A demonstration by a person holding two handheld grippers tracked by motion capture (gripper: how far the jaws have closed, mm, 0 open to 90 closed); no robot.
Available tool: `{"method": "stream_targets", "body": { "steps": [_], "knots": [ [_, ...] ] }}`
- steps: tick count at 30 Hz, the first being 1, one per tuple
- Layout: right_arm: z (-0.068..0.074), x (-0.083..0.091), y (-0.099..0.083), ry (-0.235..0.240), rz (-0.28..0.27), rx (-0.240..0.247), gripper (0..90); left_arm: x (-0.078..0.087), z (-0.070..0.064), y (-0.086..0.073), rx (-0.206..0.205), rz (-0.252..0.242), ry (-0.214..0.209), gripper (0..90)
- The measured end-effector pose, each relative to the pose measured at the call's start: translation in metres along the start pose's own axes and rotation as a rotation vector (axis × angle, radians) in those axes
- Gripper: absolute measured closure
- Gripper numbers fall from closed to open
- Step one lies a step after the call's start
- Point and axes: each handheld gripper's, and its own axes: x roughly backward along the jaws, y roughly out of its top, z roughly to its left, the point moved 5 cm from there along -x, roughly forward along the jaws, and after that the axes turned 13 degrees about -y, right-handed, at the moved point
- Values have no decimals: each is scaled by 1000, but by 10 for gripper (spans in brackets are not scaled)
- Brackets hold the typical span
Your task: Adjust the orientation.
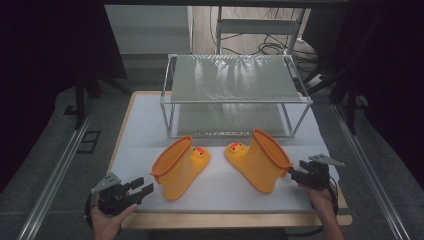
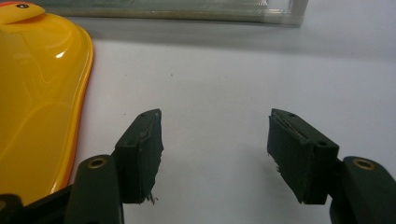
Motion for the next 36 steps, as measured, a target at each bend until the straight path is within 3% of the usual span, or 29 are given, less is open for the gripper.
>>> {"method": "stream_targets", "body": {
  "steps": [14, 22, 30, 36],
  "knots": [
    [1, 1, -1, 30, 10, 33, 408, -31, 16, 33, -19, 54, 27, 448],
    [2, 3, -2, 71, 40, 82, 572, -35, 16, 34, -15, 64, 27, 432],
    [7, 7, -1, 140, 28, 174, 806, -35, 17, 32, 13, 65, 26, 382],
    [33, 0, -3, 219, 28, 306, 888, -37, 17, 31, 19, 88, -3, 361]
  ]
}}
